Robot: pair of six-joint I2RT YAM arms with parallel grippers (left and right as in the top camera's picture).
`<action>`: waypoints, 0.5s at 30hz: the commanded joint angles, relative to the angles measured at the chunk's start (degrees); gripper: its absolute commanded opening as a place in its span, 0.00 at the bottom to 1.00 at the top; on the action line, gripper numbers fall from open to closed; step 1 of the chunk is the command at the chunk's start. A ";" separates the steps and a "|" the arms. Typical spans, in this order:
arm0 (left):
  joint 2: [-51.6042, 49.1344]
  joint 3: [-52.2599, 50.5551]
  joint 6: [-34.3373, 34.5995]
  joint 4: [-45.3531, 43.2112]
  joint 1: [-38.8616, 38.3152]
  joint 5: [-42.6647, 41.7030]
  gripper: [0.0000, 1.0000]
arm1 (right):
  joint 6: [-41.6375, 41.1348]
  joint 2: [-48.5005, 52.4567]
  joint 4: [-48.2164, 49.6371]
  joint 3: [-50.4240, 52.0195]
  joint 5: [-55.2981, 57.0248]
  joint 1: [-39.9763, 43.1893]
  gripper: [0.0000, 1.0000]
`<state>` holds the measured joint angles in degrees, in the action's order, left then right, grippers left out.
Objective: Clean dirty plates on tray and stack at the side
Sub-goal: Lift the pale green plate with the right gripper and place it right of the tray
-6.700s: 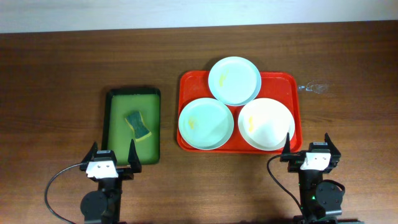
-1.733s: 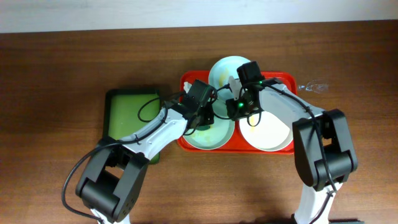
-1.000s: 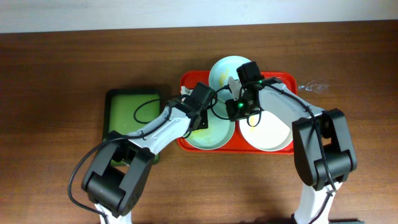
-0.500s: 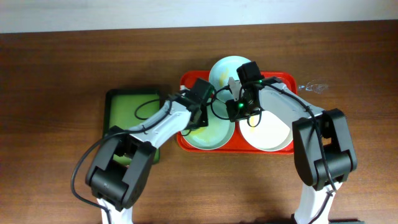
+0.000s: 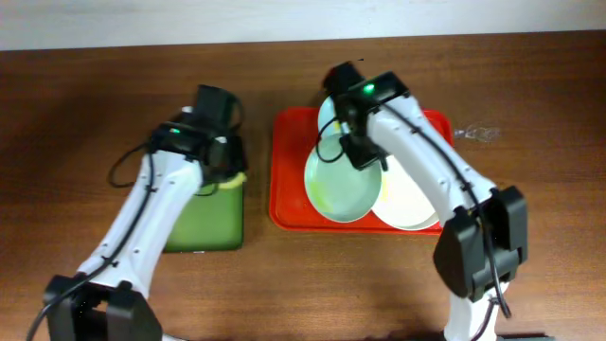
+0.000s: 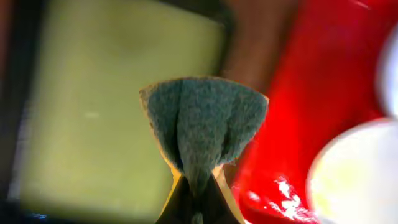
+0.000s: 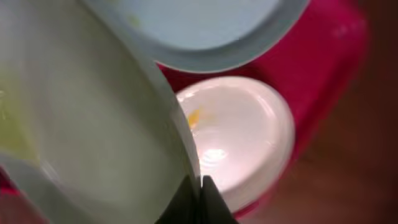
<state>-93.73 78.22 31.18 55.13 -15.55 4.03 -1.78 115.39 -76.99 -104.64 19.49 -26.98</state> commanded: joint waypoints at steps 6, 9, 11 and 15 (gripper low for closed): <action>0.92 0.42 -12.00 6.43 12.35 0.28 0.00 | -0.35 -1.53 -2.32 -1.36 53.62 -16.13 0.04; 0.92 0.37 -12.00 6.38 12.35 0.33 0.00 | 3.52 -1.53 -2.34 -1.36 60.02 -18.84 0.04; 0.90 0.37 -12.00 6.38 12.35 0.48 0.00 | 3.48 -1.53 -2.29 -1.36 60.89 -18.75 0.04; 0.90 0.37 -12.00 6.27 12.35 0.48 0.00 | 2.27 -1.70 3.80 -1.31 22.71 -8.85 0.04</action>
<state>-93.73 78.22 20.29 61.45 -3.55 4.32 3.18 115.00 -73.84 -104.86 61.67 -43.27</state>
